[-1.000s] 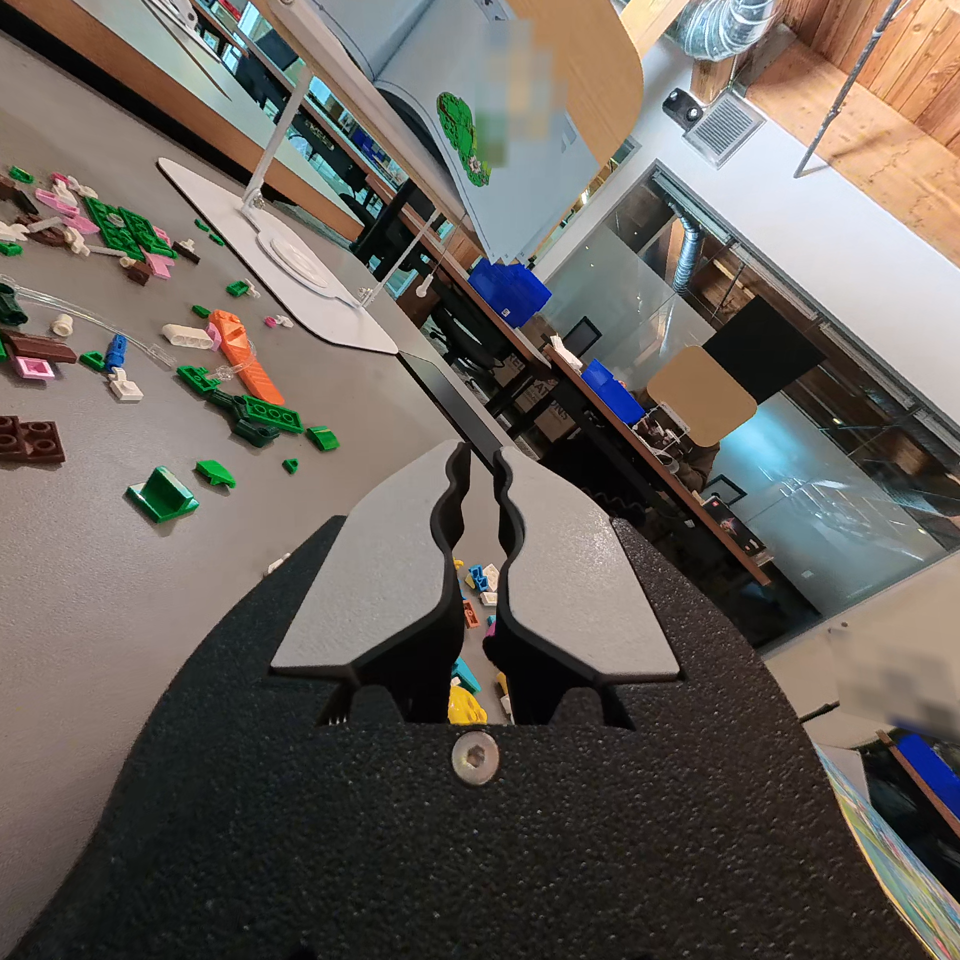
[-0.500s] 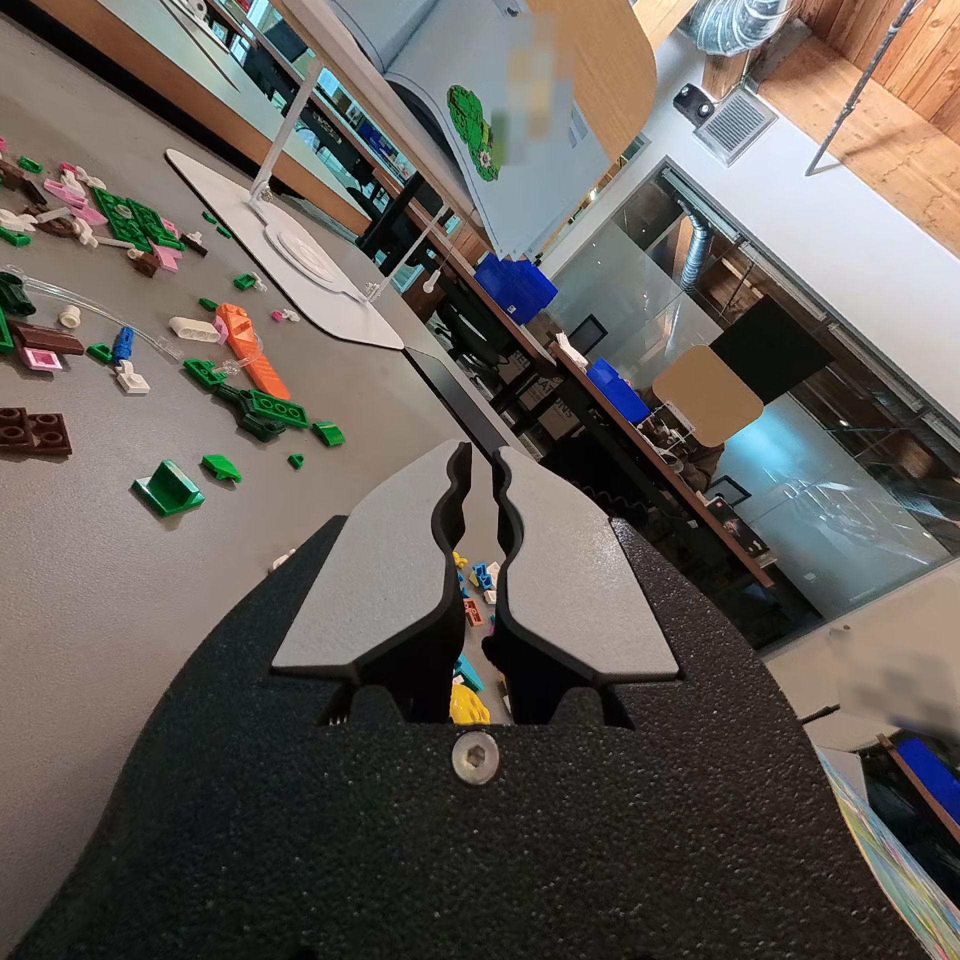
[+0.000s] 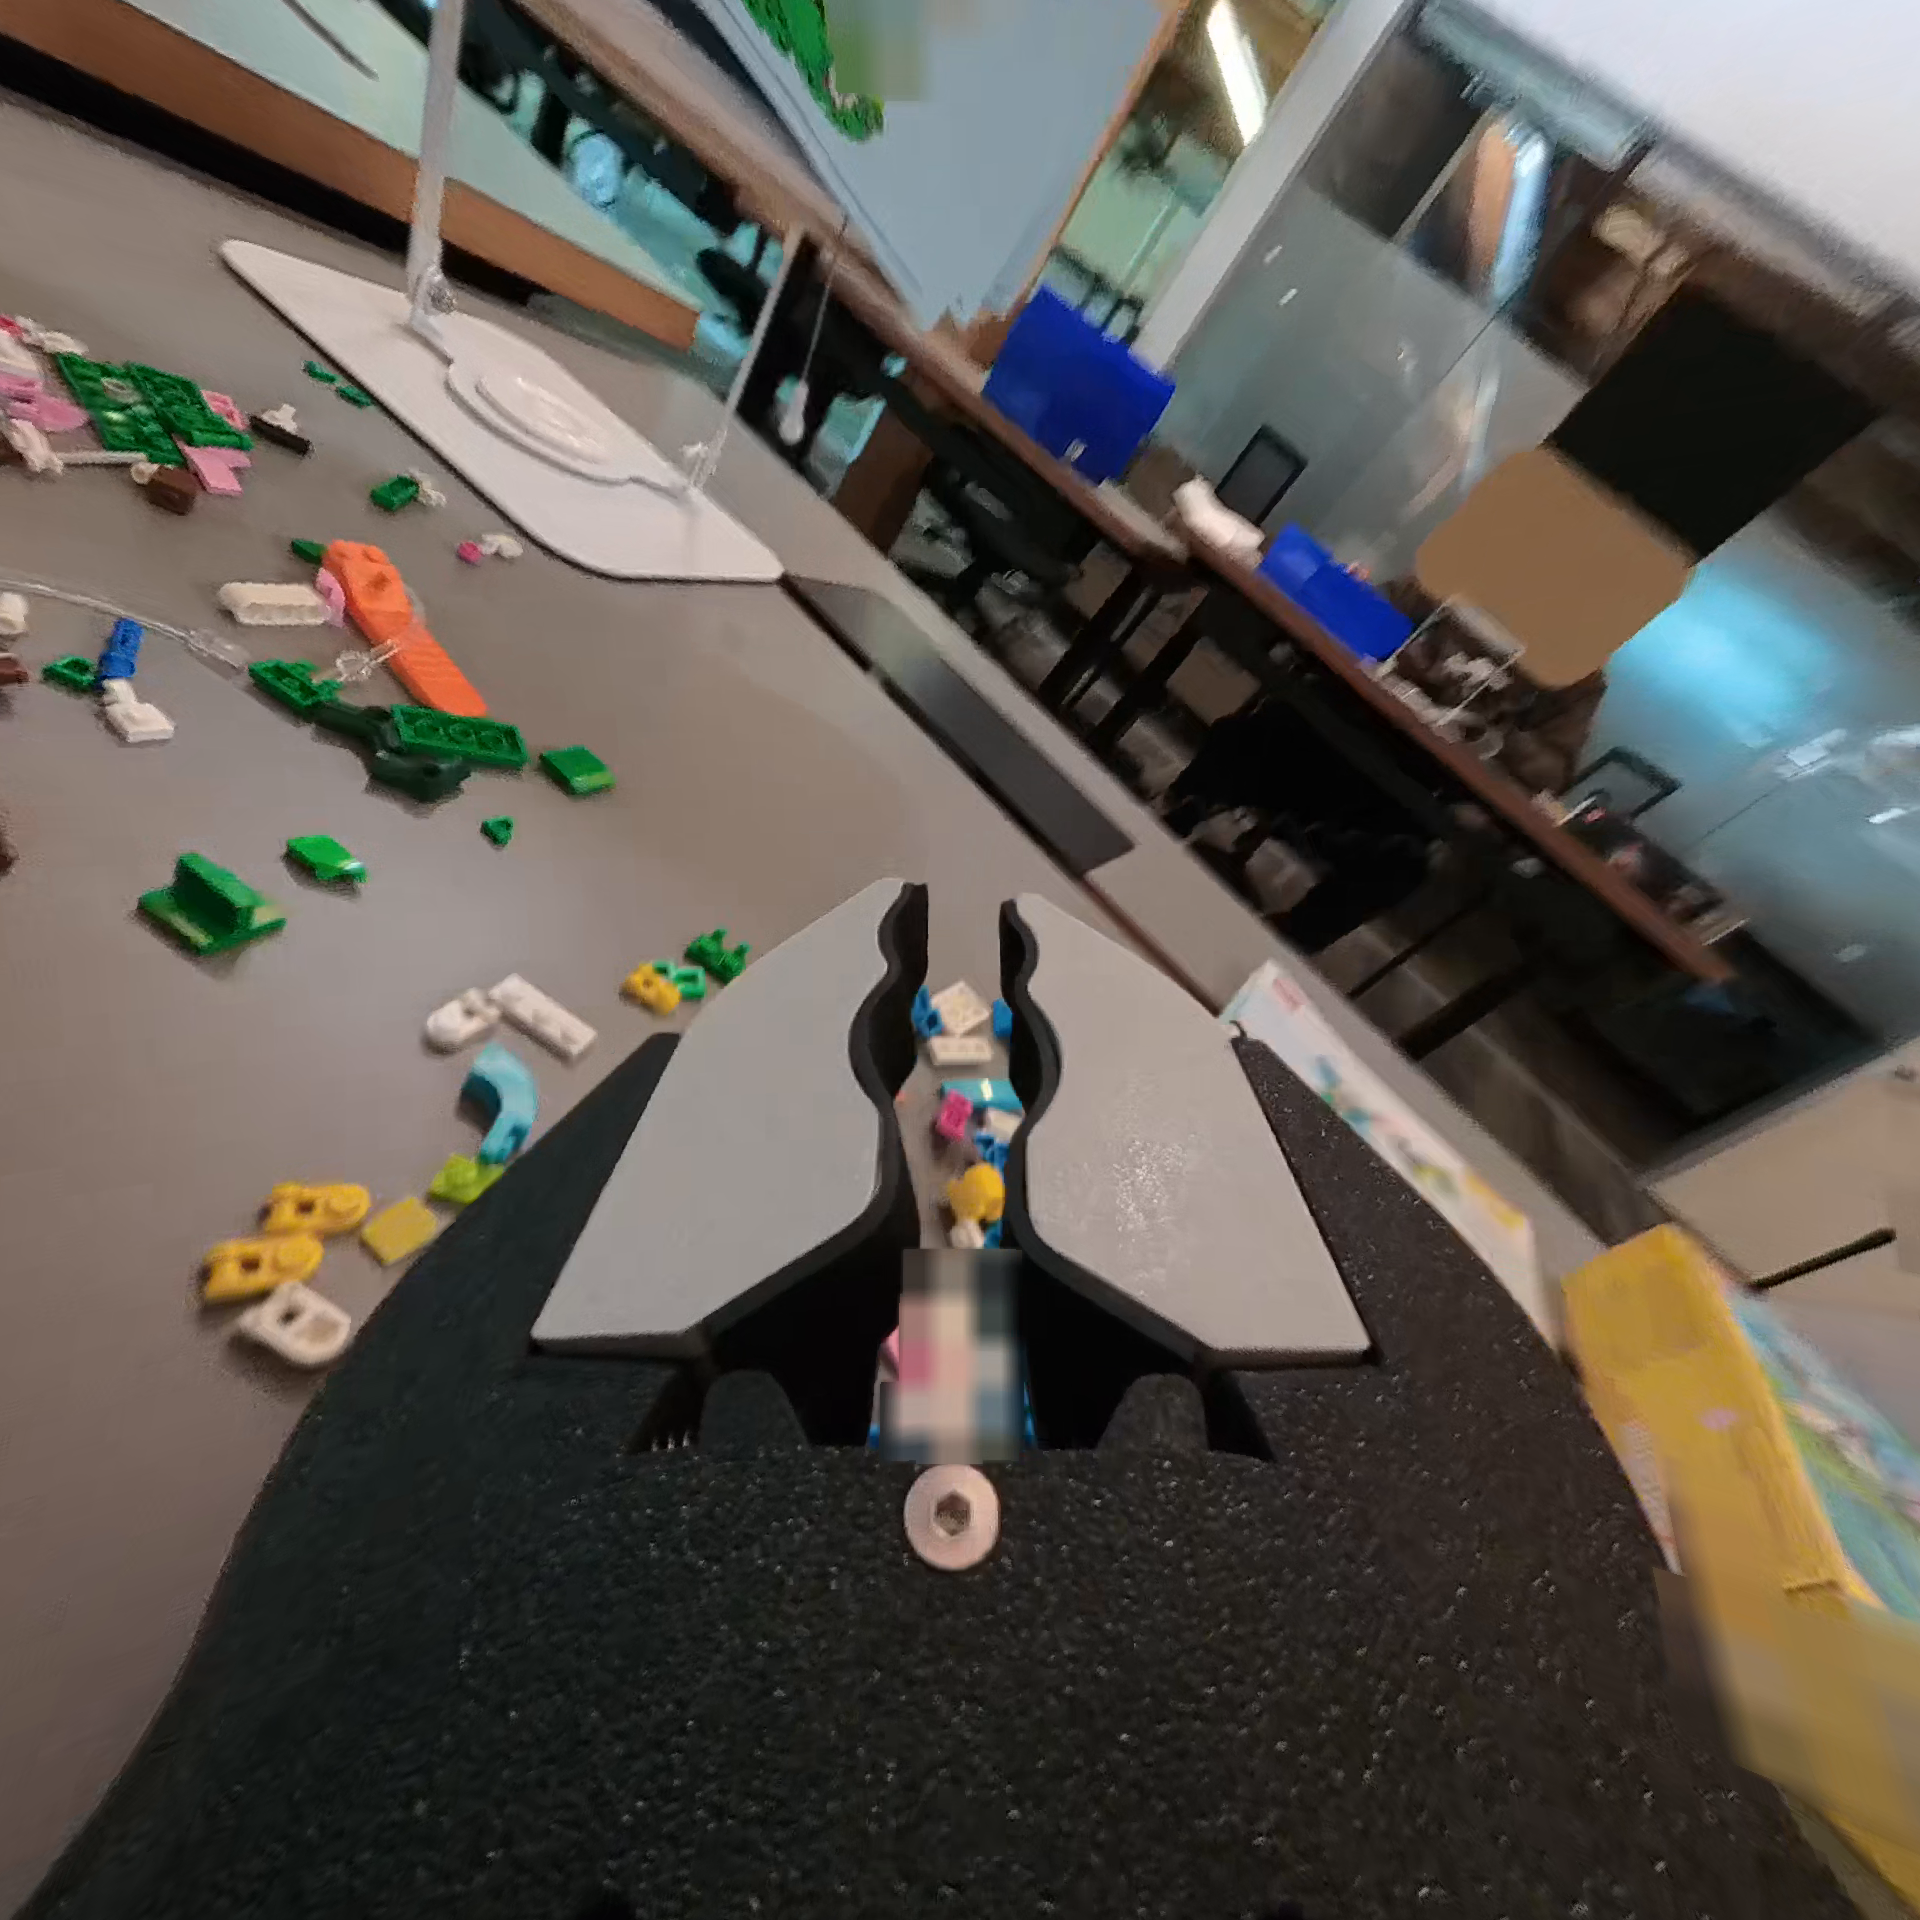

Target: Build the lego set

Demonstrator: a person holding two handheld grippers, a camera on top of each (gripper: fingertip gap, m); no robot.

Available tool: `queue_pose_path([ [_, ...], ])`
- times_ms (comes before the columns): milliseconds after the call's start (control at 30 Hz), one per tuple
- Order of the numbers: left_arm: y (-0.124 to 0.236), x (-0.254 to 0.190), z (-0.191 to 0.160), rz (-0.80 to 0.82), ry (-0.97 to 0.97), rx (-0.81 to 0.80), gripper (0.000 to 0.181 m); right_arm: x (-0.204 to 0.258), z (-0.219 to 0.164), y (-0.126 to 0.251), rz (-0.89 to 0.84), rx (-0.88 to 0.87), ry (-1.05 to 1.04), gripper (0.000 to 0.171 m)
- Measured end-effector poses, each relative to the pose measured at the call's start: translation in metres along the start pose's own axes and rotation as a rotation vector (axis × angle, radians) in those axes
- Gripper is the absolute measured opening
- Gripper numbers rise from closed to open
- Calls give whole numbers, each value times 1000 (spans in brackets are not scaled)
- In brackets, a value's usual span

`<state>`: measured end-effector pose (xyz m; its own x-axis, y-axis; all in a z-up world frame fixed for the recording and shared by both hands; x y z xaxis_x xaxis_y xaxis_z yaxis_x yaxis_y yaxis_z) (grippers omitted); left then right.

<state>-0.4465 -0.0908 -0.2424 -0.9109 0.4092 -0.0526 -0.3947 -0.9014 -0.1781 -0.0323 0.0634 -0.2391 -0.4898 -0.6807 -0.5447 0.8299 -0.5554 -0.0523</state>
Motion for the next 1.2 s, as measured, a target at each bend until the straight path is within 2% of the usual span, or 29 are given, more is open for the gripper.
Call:
queue_pose_path([
  [133, -1, -2, -1, -9, -5, 7, 10, -17, -16, 8, 78, 110, -137, 14],
  [200, -2, -3, -1, -13, -13, 13, 10, -25, -23, 13, 57, 142, -145, 14],
  [333, -2, -4, -1, -16, -28, 17, 10, -45, -26, 26, -98, 117, -78, 14],
  [467, -3, -4, -1, -17, -28, 17, 10, -56, -31, 37, -307, -4, -57, 11],
  [533, -2, -4, -1, -15, -28, 15, 10, -55, -35, 38, -352, -36, -68, 9],
  [1200, -3, -4, -2, -19, -32, 17, 10, -51, -41, 35, -335, -25, -17, 4],
])
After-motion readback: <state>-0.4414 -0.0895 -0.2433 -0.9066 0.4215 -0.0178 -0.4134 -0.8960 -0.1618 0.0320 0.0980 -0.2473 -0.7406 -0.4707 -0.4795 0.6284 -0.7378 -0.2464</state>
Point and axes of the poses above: each gripper's, where its closed fingertips meet, y back along the fingers, z out of its top, x = y × z across the jaws, the point moved 8 cm from there along y, back along the fingers, and after that the axes turned 10 degrees about -x, right-handed, at the moved point
